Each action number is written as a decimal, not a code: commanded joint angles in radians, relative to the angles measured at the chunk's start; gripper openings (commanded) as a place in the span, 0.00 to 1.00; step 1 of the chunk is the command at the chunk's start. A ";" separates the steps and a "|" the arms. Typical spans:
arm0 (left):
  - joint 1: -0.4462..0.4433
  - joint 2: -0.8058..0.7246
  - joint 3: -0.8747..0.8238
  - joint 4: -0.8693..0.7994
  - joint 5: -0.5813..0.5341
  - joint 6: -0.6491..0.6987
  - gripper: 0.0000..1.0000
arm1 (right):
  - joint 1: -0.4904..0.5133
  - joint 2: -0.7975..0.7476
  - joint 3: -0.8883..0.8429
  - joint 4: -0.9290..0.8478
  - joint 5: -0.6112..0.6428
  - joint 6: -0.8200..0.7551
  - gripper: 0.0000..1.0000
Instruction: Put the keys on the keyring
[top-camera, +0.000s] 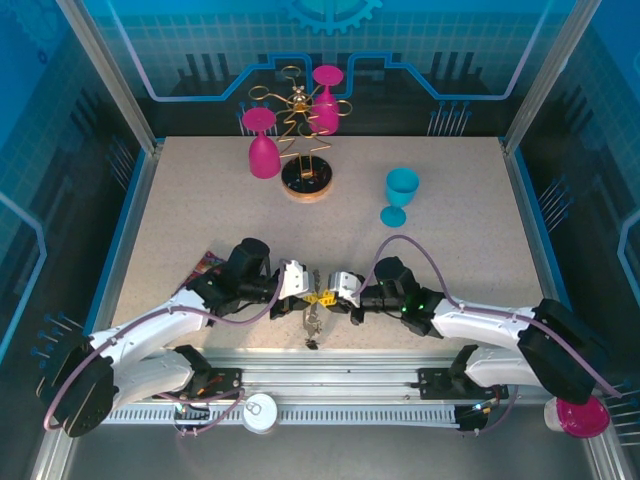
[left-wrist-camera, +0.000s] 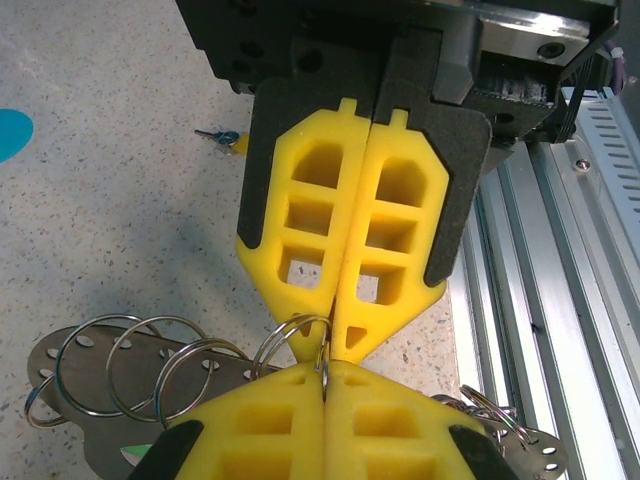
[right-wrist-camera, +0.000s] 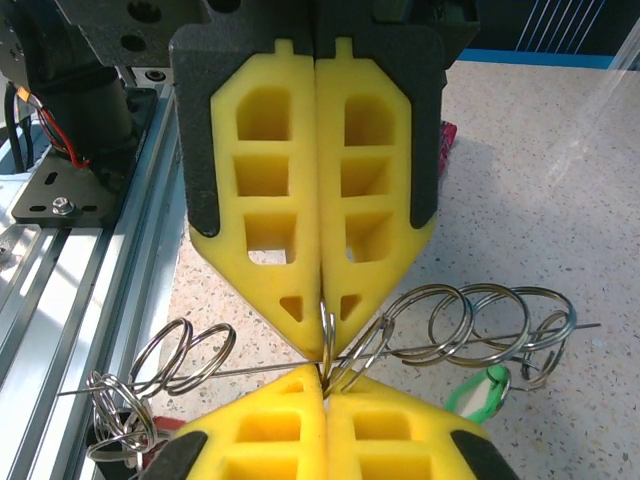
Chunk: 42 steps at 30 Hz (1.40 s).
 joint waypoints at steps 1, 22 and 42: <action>-0.006 0.007 0.009 0.035 0.027 -0.008 0.04 | 0.011 0.011 0.017 0.109 -0.037 0.010 0.00; -0.005 0.062 0.021 -0.121 -0.110 0.075 0.18 | -0.031 0.122 -0.044 0.213 -0.073 0.068 0.00; -0.006 0.092 0.044 -0.143 -0.103 0.104 0.00 | -0.036 0.139 -0.046 0.209 -0.067 0.074 0.00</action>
